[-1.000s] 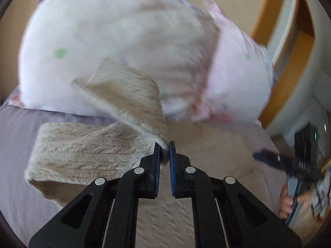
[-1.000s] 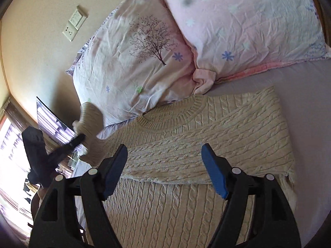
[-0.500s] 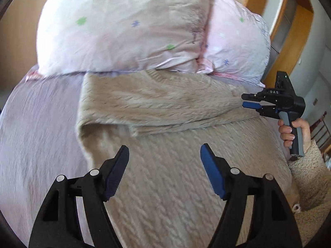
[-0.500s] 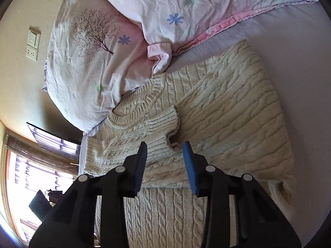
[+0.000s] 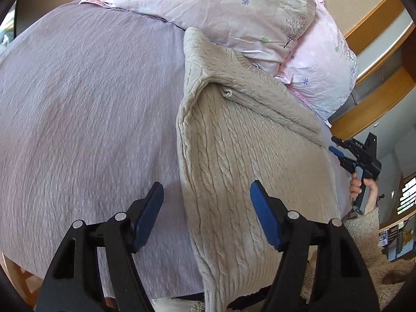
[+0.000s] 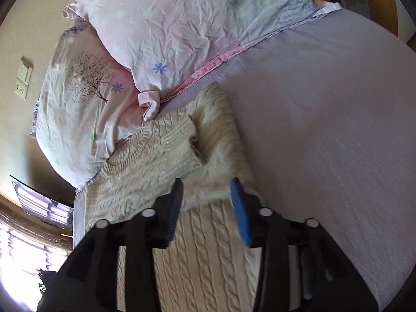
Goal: Fold small clothes
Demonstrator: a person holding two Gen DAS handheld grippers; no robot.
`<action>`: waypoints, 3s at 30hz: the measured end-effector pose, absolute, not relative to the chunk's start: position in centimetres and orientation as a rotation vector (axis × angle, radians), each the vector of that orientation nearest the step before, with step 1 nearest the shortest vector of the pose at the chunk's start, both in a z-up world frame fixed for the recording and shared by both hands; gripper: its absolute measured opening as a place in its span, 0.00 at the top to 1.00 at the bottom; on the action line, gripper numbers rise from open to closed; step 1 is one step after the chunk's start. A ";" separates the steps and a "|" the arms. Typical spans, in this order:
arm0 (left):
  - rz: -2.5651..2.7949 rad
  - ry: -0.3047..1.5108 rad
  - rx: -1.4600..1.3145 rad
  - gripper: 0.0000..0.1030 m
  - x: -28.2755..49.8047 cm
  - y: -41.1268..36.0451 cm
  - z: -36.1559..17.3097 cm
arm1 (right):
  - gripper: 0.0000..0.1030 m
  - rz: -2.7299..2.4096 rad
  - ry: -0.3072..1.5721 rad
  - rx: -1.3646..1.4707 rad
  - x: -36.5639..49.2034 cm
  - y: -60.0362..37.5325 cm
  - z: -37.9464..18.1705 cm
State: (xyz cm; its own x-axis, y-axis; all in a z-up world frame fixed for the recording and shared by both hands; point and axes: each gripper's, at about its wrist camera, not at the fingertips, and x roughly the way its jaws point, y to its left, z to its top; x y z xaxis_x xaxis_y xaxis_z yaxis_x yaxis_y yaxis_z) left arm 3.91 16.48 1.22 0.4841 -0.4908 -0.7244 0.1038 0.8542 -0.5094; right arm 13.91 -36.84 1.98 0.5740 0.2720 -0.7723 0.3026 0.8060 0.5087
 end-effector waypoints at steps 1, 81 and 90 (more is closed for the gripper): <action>-0.376 1.001 -0.440 0.34 3.4 16.6 1.2 | 0.49 -0.051 0.979 0.625 12.3 -37.0 2.2; -0.377 0.904 -1.104 0.86 21.7 15.5 0.0 | 0.07 0.375 0.820 0.869 20.8 -36.2 2.6; -0.874 0.887 -0.989 0.85 23.3 -6.0 6.9 | 0.07 0.279 0.713 0.863 17.0 -41.0 3.6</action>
State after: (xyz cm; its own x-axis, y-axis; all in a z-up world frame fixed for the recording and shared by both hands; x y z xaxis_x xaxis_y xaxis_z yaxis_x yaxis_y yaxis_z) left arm 23.27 -5.95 6.86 0.3748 -0.9033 -0.2088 0.1959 0.2973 -0.9345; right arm 17.01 -40.97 3.62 0.7380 0.4963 -0.4573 0.0535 0.6325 0.7727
